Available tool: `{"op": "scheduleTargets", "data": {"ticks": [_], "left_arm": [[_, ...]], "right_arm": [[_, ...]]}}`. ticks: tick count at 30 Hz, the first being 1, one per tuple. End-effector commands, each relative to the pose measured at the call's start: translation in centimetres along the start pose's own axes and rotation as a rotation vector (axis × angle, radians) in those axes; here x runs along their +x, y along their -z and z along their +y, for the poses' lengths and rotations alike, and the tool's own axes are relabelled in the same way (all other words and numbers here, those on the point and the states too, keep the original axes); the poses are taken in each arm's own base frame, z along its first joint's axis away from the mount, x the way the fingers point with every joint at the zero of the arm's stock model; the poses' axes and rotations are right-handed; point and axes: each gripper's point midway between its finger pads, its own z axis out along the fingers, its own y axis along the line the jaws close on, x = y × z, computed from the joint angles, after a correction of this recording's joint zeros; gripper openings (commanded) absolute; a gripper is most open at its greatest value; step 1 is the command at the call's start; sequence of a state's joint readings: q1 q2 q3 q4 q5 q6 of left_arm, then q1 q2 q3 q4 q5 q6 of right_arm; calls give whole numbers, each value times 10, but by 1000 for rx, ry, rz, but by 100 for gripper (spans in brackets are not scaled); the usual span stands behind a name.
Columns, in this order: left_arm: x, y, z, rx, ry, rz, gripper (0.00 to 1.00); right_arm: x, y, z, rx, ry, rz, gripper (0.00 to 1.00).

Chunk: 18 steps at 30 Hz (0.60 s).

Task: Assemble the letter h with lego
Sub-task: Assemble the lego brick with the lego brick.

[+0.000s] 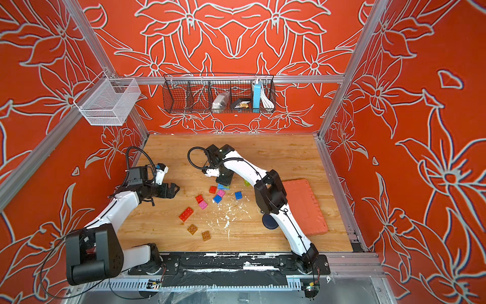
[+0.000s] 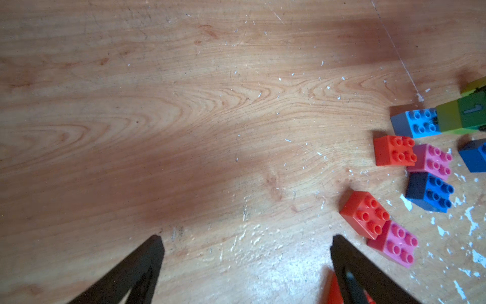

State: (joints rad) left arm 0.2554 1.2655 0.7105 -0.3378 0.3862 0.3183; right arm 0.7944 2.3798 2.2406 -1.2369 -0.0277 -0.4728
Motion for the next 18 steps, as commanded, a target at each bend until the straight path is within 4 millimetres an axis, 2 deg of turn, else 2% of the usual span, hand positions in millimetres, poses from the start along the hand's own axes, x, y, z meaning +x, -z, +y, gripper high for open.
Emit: {"op": "scheduleTargets", "data": {"ticks": [1, 4, 11, 18], "left_arm": [[-2, 2, -1, 8, -10, 7, 100], [-2, 0, 0, 12, -9, 13, 100], [-1, 0, 0, 10, -7, 16, 100], [-2, 0, 0, 11, -5, 20, 100]], "right_arm": [[5, 9, 6, -44, 16, 9, 21], [3, 15, 0, -10, 25, -13, 20], [4, -1, 0, -18, 129, -10, 20], [5, -8, 18, -115, 243, -20, 22]]}}
